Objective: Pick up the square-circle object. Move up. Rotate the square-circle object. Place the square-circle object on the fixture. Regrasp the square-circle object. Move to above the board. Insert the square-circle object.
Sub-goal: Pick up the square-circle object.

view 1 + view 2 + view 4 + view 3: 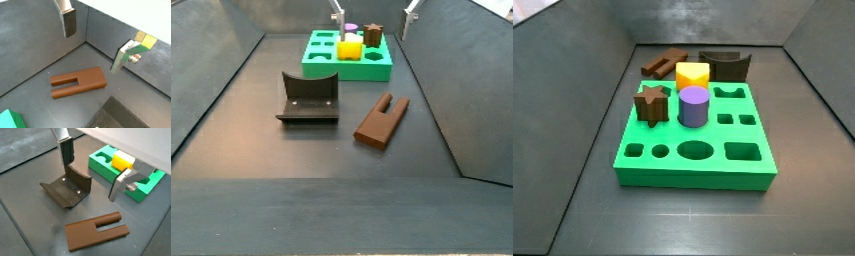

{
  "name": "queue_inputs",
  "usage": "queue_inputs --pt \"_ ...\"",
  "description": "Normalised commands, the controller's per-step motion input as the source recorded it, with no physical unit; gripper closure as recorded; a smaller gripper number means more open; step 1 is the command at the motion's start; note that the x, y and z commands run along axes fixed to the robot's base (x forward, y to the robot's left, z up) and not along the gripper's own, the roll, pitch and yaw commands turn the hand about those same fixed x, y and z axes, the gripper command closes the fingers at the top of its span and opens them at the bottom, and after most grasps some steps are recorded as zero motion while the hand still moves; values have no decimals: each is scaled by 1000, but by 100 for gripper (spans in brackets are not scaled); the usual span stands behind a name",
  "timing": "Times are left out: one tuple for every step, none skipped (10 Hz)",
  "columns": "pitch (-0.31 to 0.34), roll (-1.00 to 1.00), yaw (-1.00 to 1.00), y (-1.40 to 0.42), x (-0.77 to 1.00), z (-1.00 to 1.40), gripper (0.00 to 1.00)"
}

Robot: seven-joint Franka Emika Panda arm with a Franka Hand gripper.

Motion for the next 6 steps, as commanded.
queue_inputs --pt "0 -56 0 0 89 -391 0" --pt "0 -154 0 51 180 -849 0" --pt "-94 -74 -403 197 89 -849 0" --pt "-70 -101 -486 426 140 -851 0" --pt "-99 -130 -537 340 131 -766 0" --pt "-139 -197 -514 297 186 -611 0"
